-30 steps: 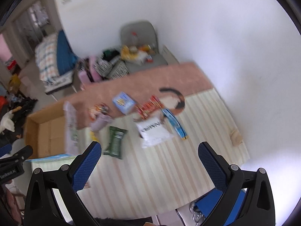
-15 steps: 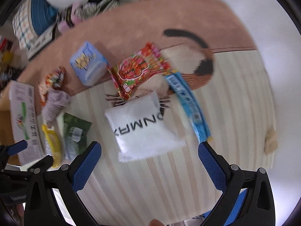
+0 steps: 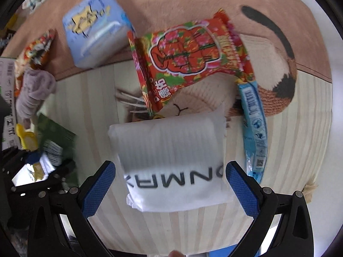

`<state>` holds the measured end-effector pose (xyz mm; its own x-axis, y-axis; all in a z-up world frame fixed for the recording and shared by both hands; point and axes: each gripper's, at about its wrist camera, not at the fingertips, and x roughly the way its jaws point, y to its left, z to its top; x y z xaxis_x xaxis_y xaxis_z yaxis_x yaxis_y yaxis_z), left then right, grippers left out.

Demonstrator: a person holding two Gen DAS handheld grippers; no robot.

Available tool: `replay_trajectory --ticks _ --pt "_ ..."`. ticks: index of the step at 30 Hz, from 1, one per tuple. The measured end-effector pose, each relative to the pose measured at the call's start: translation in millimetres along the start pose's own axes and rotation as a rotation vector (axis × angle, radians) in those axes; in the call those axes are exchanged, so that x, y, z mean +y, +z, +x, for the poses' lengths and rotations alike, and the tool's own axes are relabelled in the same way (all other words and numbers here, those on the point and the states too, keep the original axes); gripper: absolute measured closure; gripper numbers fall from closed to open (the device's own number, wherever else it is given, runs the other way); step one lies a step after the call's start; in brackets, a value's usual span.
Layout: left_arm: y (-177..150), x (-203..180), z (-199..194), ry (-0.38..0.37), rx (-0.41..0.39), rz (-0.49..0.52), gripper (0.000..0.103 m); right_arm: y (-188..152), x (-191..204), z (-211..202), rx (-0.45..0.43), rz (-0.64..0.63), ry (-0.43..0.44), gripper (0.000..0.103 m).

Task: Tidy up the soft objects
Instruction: 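Grasp the white NMAX bag with right tool while left tool grasps green snack bag, then lower white bag into box with right tool while left tool drops green bag in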

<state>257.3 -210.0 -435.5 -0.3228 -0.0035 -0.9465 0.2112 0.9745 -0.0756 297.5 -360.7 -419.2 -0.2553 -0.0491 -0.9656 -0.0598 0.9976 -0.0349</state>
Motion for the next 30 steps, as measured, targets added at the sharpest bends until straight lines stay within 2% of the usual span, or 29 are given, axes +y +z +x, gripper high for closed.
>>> replay_trajectory --ticks 2,4,7,10,14,17,21,25,28,30 --pt "-3.0 -2.3 2.8 0.005 -0.012 -0.003 0.069 2.4 3.0 8.5 0.024 0.001 -0.017 0.001" --pt "-9.9 4.4 -11.9 0.009 -0.028 -0.012 0.071 3.1 5.4 15.0 0.037 0.015 -0.015 0.017" --pt "-21.1 11.8 -30.7 0.000 -0.065 -0.032 0.071 -1.9 8.2 14.8 0.027 0.045 -0.007 0.028" --pt "-34.2 25.3 -63.1 -0.004 -0.143 -0.044 0.071 -8.8 10.5 -2.8 0.003 0.075 0.044 0.031" --pt "-59.7 58.3 -120.6 -0.046 -0.245 -0.100 0.071 -20.9 31.9 -55.9 -0.082 0.071 0.115 0.031" --pt "-85.4 105.3 -168.4 -0.077 -0.321 -0.144 0.071 -35.8 70.4 -101.3 -0.152 0.034 0.169 0.031" --pt "-96.9 182.8 -217.5 -0.070 -0.373 -0.209 0.071 -57.5 139.2 -169.4 -0.242 -0.029 0.242 0.031" --pt "-111.4 265.5 -220.2 -0.051 -0.371 -0.277 0.071 -67.7 213.6 -198.1 -0.276 -0.077 0.308 0.031" --pt "-117.8 316.6 -219.3 -0.042 -0.344 -0.317 0.071 -62.4 282.1 -208.5 -0.275 -0.109 0.330 0.031" --pt "-114.7 344.7 -209.3 -0.063 -0.312 -0.341 0.071 -50.3 322.6 -202.5 -0.264 -0.123 0.323 0.031"
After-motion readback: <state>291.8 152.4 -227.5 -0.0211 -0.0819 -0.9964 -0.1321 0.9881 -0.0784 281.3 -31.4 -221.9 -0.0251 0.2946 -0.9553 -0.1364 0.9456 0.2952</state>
